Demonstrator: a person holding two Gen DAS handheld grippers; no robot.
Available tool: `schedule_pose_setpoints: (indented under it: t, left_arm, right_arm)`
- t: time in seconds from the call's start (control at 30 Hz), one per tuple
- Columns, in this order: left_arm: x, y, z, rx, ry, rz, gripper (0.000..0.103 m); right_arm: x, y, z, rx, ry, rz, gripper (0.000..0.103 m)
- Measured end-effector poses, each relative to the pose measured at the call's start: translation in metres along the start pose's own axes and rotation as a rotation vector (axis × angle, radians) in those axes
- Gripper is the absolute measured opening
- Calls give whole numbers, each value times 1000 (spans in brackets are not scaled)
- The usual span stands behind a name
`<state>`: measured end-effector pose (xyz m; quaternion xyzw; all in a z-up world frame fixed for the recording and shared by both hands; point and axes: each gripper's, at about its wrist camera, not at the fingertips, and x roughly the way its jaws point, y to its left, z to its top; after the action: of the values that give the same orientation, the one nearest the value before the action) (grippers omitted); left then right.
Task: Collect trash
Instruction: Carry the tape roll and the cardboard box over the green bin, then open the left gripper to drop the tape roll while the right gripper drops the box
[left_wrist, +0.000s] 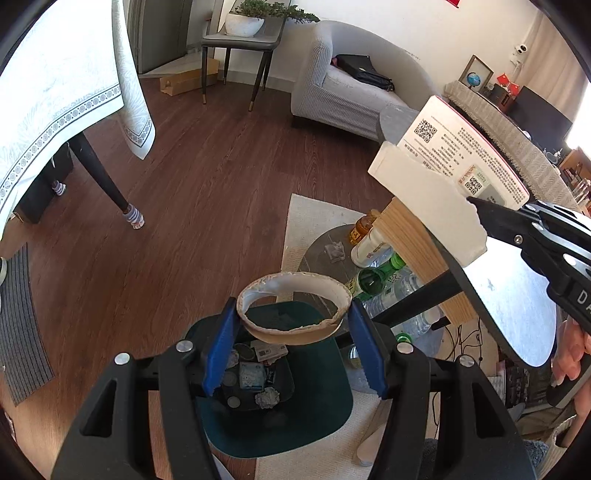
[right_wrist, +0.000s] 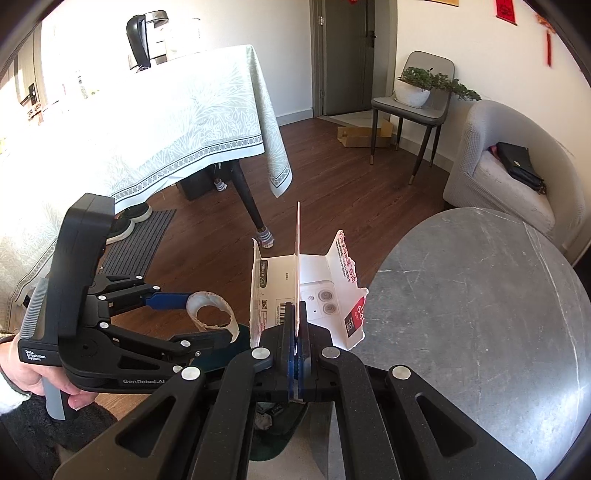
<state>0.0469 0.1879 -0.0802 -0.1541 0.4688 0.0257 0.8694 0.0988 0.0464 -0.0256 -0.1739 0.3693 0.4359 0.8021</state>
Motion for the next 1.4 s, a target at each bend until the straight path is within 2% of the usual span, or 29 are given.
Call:
schedule_pose_setpoints:
  t: [0.3,0.73,0.87,1.07,1.4]
  left_arm:
    - [21,7,-22,13,88,5,63]
    - [41,17,-47,6,175,-9,63]
    - [39,24,-48,5,169,4,68]
    - [31,39,-47,-20,147,1,69]
    - [-7,50,-35,16,23,25,54]
  right_arm:
    - [15,12,-3,-33,48,7,0]
    - [35,19,5,-45,85,10,0]
    - [44,24,6,-53,102,13,1]
    - [60,36,3,-70,134,14,0]
    - [96,50,-13,-95,223,13,0]
